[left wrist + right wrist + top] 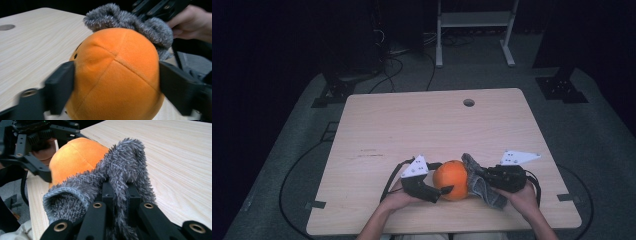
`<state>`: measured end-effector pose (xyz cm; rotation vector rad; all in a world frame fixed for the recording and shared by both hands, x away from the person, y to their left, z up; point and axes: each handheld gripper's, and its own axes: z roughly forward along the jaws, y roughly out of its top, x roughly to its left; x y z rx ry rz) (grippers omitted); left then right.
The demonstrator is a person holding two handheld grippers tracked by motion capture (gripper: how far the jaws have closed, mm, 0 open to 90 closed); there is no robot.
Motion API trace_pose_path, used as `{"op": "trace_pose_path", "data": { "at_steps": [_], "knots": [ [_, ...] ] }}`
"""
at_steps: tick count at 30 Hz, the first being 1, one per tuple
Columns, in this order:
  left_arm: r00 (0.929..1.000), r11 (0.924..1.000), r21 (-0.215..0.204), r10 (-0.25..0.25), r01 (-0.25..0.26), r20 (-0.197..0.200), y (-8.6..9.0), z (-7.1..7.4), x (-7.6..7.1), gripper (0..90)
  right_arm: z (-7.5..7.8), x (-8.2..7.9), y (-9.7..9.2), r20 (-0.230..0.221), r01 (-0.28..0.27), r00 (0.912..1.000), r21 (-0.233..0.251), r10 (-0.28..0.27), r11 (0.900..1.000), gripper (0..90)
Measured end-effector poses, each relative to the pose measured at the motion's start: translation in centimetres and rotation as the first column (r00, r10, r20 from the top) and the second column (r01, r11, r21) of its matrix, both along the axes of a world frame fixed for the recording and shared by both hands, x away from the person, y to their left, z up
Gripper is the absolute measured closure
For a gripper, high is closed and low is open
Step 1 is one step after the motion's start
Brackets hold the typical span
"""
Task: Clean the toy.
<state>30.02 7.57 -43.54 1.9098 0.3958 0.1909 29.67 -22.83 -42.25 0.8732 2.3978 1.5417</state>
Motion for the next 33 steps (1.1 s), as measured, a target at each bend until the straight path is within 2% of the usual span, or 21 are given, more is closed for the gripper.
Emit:
{"op": "trace_pose_path", "data": {
  "at_steps": [1, 3, 4, 7, 9, 11, 12, 14, 16, 17, 20, 21, 22, 23, 24, 26, 28, 30, 33],
  "knots": [
    [0.9998, 0.9999, 0.006, 0.011, -0.011, 0.015, 0.0, 0.3, -0.2, 26.3, 0.2, -0.1, 0.0, 0.005, 0.001, 1.0000, -0.004, -0.001, 1.0000, 81.1],
    [0.9991, 0.9991, 0.013, 0.041, -0.041, -0.002, 0.2, 1.4, -0.5, 34.3, 1.2, -0.4, 0.1, 0.038, 0.006, 0.9993, -0.003, -0.005, 1.0000, 81.1],
    [0.9987, 0.9987, 0.006, 0.050, -0.050, -0.008, 0.2, 1.8, -0.5, 36.4, 2.0, -0.8, 0.2, 0.062, -0.008, 0.9981, 0.020, 0.006, 0.9998, 81.2],
    [0.9969, 0.9969, 0.018, 0.077, -0.076, -0.020, 0.3, 2.9, -0.6, 37.2, 3.6, -1.7, 0.9, 0.107, -0.070, 0.9923, 0.077, 0.061, 0.9946, 81.2],
    [0.9975, 0.9980, 0.019, 0.061, -0.060, -0.036, 0.1, 2.9, -0.8, 37.2, 3.9, -2.0, 1.8, 0.126, -0.081, 0.9893, 0.057, 0.074, 0.9950, 81.2],
    [0.9974, 0.9977, 0.051, 0.047, -0.045, -0.055, -0.3, 2.6, -0.9, 35.3, 3.3, -1.7, 2.4, 0.111, -0.087, 0.9904, 0.033, 0.083, 0.9957, 81.2],
    [0.9977, 0.9980, 0.053, 0.036, -0.033, -0.057, -0.4, 2.4, -0.9, 32.7, 2.7, -1.5, 2.4, 0.091, -0.085, 0.9925, 0.029, 0.082, 0.9960, 81.2],
    [0.9951, 0.9995, 0.016, -0.027, 0.029, -0.096, -0.3, 2.0, -0.6, 25.2, 1.7, -1.1, 2.1, 0.065, -0.079, 0.9950, 0.044, 0.076, 0.9959, 81.2],
    [0.9940, 0.9979, -0.015, -0.063, 0.062, -0.089, 0.0, 1.7, -0.4, 19.7, 1.5, -0.9, 1.4, 0.057, -0.054, 0.9970, 0.038, 0.052, 0.9978, 81.2],
    [0.9952, 0.9980, -0.024, -0.060, 0.059, -0.077, 0.2, 1.5, -0.2, 18.5, 1.5, -0.8, 1.1, 0.056, -0.043, 0.9976, 0.037, 0.041, 0.9984, 81.2],
    [0.9983, 0.9996, 0.022, -0.016, 0.017, -0.057, -0.1, 0.7, 0.1, 14.7, 1.2, -0.5, 0.7, 0.046, -0.027, 0.9986, 0.035, 0.026, 0.9990, 81.2],
    [0.9986, 0.9998, 0.016, -0.014, 0.015, -0.050, -0.2, 0.5, 0.1, 16.6, 1.2, -0.4, 0.6, 0.043, -0.024, 0.9988, 0.032, 0.022, 0.9992, 81.1],
    [0.9998, 0.9999, 0.007, 0.011, -0.011, -0.019, -0.4, 0.2, -0.1, 22.0, 1.2, -0.3, 0.5, 0.042, -0.021, 0.9989, 0.030, 0.020, 0.9993, 81.1],
    [0.9996, 0.9994, 0.018, 0.030, -0.030, -0.003, -0.5, 0.2, -0.2, 29.5, 1.3, -0.4, 0.4, 0.048, -0.015, 0.9987, 0.022, 0.014, 0.9997, 81.2],
    [0.9993, 0.9991, 0.020, 0.039, -0.039, -0.003, -0.7, 0.4, -0.3, 33.9, 1.5, -0.5, 0.4, 0.046, -0.012, 0.9989, 0.021, 0.011, 0.9997, 81.4],
    [0.9979, 0.9971, 0.039, 0.065, -0.065, 0.005, -1.1, 1.1, -0.7, 38.9, 2.2, -0.9, 0.6, 0.073, -0.036, 0.9967, 0.019, 0.035, 0.9992, 81.5],
    [0.9988, 0.9972, 0.058, 0.046, -0.047, 0.019, -1.5, 1.6, -1.1, 39.9, 3.1, -1.5, 1.3, 0.104, -0.082, 0.9915, 0.030, 0.079, 0.9961, 81.4],
    [0.9996, 0.9970, 0.075, 0.015, -0.017, 0.024, -1.4, 1.9, -1.5, 40.0, 3.7, -2.1, 2.2, 0.151, -0.090, 0.9842, -0.024, 0.092, 0.9957, 81.4],
    [0.9996, 0.9979, 0.059, -0.027, 0.026, 0.011, -1.1, 1.4, -1.3, 36.2, 3.4, -1.6, 1.7, 0.142, -0.062, 0.9875, -0.044, 0.068, 0.9971, 81.3]
  ]
}}
